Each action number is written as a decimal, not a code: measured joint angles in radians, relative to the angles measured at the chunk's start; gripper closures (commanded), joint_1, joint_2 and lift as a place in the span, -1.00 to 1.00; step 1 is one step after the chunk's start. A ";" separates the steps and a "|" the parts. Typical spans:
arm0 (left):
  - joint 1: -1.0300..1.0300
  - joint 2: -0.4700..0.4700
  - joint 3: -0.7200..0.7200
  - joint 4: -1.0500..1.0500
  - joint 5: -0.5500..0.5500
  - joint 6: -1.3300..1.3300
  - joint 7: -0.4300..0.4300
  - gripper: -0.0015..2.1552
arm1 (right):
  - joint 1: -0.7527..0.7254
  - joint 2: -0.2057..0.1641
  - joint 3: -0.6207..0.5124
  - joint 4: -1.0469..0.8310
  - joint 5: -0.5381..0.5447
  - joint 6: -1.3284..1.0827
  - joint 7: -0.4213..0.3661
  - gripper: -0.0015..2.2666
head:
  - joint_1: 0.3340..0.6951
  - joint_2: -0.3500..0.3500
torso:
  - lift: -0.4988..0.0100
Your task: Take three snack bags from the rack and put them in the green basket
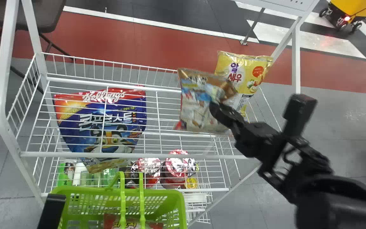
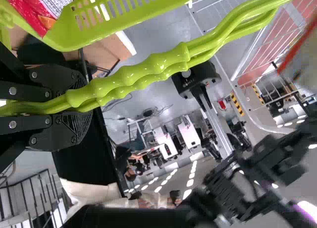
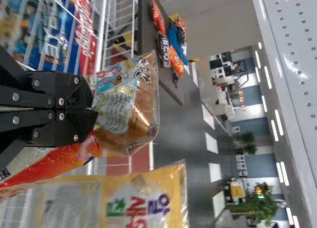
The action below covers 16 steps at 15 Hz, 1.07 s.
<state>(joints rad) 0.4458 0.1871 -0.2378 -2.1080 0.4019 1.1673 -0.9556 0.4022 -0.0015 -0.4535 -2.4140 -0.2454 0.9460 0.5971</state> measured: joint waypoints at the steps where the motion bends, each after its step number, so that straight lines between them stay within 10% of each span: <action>1: -0.001 0.000 0.000 -0.001 0.000 0.001 0.001 0.55 | 0.032 0.000 -0.057 -0.042 -0.056 0.095 0.019 0.90 | 1.00 -1.00 | 0.92; 7: 0.009 -0.009 -0.009 -0.003 -0.004 -0.001 0.008 0.55 | 0.177 0.000 -0.251 -0.160 -0.267 0.538 0.140 0.90 | 1.00 -1.00 | 0.92; 13: 0.024 -0.009 -0.014 -0.011 -0.005 -0.011 0.006 0.55 | 0.194 0.000 -0.019 0.056 -0.224 0.601 0.127 0.90 | 1.00 -1.00 | 0.92; 15: 0.028 -0.009 -0.014 -0.015 -0.006 -0.012 0.006 0.55 | 0.165 0.000 0.087 0.103 -0.149 0.605 0.098 0.46 | 1.00 -1.00 | 0.92; 16: 0.031 -0.009 -0.014 -0.017 -0.006 -0.016 0.006 0.55 | 0.148 0.000 0.127 0.120 -0.118 0.615 0.062 -0.48 | 1.00 -1.00 | 0.92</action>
<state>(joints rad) 0.4765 0.1779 -0.2515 -2.1254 0.3957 1.1516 -0.9493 0.5499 -0.0015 -0.3262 -2.2940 -0.3633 1.5608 0.6594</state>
